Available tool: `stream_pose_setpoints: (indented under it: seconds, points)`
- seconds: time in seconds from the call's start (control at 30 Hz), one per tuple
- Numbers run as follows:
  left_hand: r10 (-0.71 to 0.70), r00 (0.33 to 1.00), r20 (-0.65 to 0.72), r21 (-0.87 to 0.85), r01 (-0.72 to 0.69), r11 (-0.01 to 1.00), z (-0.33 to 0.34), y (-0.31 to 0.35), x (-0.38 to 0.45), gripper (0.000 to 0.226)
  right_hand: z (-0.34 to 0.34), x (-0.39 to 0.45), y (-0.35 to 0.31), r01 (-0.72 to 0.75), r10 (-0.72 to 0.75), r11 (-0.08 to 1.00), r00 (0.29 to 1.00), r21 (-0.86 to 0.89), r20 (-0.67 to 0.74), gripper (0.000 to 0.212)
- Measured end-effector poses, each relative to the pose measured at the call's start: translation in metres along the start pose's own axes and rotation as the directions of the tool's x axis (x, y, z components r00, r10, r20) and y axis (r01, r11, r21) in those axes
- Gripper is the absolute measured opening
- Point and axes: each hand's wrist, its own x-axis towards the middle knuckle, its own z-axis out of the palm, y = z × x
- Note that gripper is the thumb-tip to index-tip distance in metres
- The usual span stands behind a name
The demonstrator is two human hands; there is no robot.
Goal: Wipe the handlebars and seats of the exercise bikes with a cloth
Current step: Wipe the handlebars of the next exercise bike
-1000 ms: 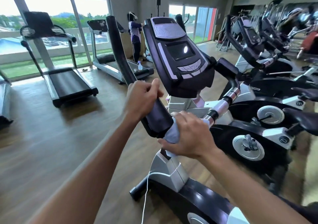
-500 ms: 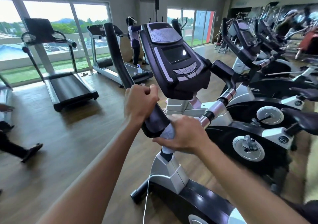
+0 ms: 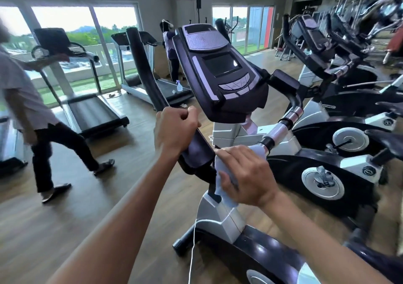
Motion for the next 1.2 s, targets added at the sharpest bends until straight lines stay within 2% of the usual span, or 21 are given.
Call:
stream_pose_setpoints:
  seconds: [0.07, 0.17, 0.2, 0.3, 0.33, 0.37, 0.43, 0.47, 0.53, 0.6, 0.67, 0.7, 0.77, 0.8, 0.83, 0.9, 0.97, 1.03, 1.1, 1.17, 1.2]
  points:
    - [0.0, 1.0, -0.01, 0.009, 0.0, 1.0, 0.0, 0.0, 0.0, 0.045, 0.001, 0.004, -0.005, -0.138, 0.138, 0.99, 0.99, 0.034, 0.006, 0.04]
    - [-0.01, 0.999, -0.034, 0.034, 0.011, 0.999, 0.001, -0.001, 0.001, 0.046, 0.011, 0.013, -0.047, -0.418, 0.417, 0.908, 0.908, -0.018, -0.034, 0.033]
    - [-0.015, 0.999, -0.03, 0.029, 0.016, 0.999, 0.001, 0.0, 0.001, 0.045, 0.009, 0.013, -0.049, -0.38, 0.38, 0.925, 0.925, -0.013, -0.014, 0.032]
    - [-0.015, 1.0, -0.011, 0.022, 0.016, 1.0, 0.0, 0.0, -0.001, 0.045, -0.004, 0.01, 0.001, -0.02, 0.014, 0.998, 0.993, 0.051, 0.113, 0.036]
    - [-0.01, 1.0, -0.008, 0.02, 0.01, 1.0, -0.001, 0.0, -0.002, 0.045, -0.008, 0.014, 0.023, -0.012, 0.008, 0.999, 0.99, 0.029, 0.141, 0.036]
    - [0.0, 1.0, -0.002, 0.019, 0.0, 1.0, -0.001, 0.0, -0.002, 0.046, -0.011, 0.019, 0.04, -0.145, 0.143, 0.989, 0.981, -0.001, 0.134, 0.035]
    - [0.01, 1.0, -0.005, 0.02, -0.009, 1.0, 0.0, 0.0, 0.0, 0.047, -0.009, 0.027, 0.046, -0.503, 0.503, 0.864, 0.864, -0.026, 0.017, 0.034]
    - [0.006, 1.0, -0.017, 0.029, -0.005, 1.0, 0.001, -0.001, 0.0, 0.047, -0.004, 0.028, 0.037, -0.528, 0.528, 0.849, 0.849, -0.032, 0.0, 0.034]
    - [0.002, 1.0, -0.031, 0.047, 0.0, 0.999, 0.002, -0.001, 0.001, 0.046, 0.001, 0.022, 0.005, -0.332, 0.328, 0.943, 0.941, 0.032, 0.079, 0.032]
    - [-0.008, 1.0, -0.028, 0.039, 0.009, 0.999, 0.002, 0.0, 0.002, 0.046, -0.005, 0.012, -0.004, -0.131, 0.103, 0.977, 0.981, 0.167, 0.164, 0.033]
    - [-0.023, 0.999, -0.027, 0.038, 0.024, 0.999, 0.002, 0.002, -0.001, 0.045, -0.009, 0.014, 0.023, -0.119, 0.08, 0.967, 0.981, 0.226, 0.175, 0.038]
    - [-0.021, 0.999, -0.025, 0.039, 0.022, 0.999, 0.002, 0.003, -0.001, 0.045, -0.008, 0.017, 0.041, -0.218, 0.188, 0.953, 0.971, 0.212, 0.15, 0.042]
    - [-0.016, 1.0, -0.027, 0.033, 0.017, 0.999, 0.002, 0.003, -0.002, 0.045, -0.01, 0.027, 0.077, -0.515, 0.508, 0.838, 0.857, 0.181, 0.091, 0.049]
    - [-0.012, 1.0, -0.029, 0.039, 0.013, 0.999, 0.003, 0.002, -0.002, 0.046, -0.01, 0.025, 0.086, -0.595, 0.594, 0.787, 0.802, 0.166, 0.056, 0.05]
    - [-0.009, 1.0, -0.028, 0.056, 0.01, 0.998, 0.003, 0.002, -0.002, 0.046, -0.007, 0.022, 0.085, -0.604, 0.607, 0.784, 0.794, 0.147, 0.025, 0.049]
    - [-0.014, 0.999, -0.036, 0.084, 0.017, 0.996, 0.005, 0.001, 0.0, 0.047, -0.003, 0.016, 0.054, -0.48, 0.484, 0.862, 0.875, 0.163, 0.017, 0.043]
    - [-0.009, 0.999, -0.042, 0.089, 0.013, 0.996, 0.004, 0.001, 0.0, 0.046, -0.007, 0.004, 0.019, -0.239, 0.228, 0.94, 0.971, 0.244, 0.071, 0.037]
    - [-0.001, 0.999, -0.033, 0.087, 0.004, 0.996, 0.002, 0.0, 0.001, 0.046, -0.008, 0.006, 0.026, -0.119, 0.09, 0.959, 0.988, 0.257, 0.124, 0.035]
    - [0.008, 1.0, -0.006, 0.077, -0.008, 0.997, 0.002, 0.0, 0.002, 0.045, -0.007, 0.016, 0.06, -0.305, 0.287, 0.925, 0.952, 0.225, 0.106, 0.034]
    - [0.0, 1.0, -0.017, 0.067, 0.001, 0.998, 0.002, 0.001, 0.001, 0.044, -0.009, 0.024, 0.087, -0.573, 0.574, 0.794, 0.817, 0.2, 0.064, 0.039]
    - [-0.002, 0.999, -0.035, 0.077, 0.005, 0.997, 0.003, 0.002, 0.0, 0.044, -0.008, 0.024, 0.089, -0.631, 0.638, 0.75, 0.769, 0.197, 0.038, 0.042]
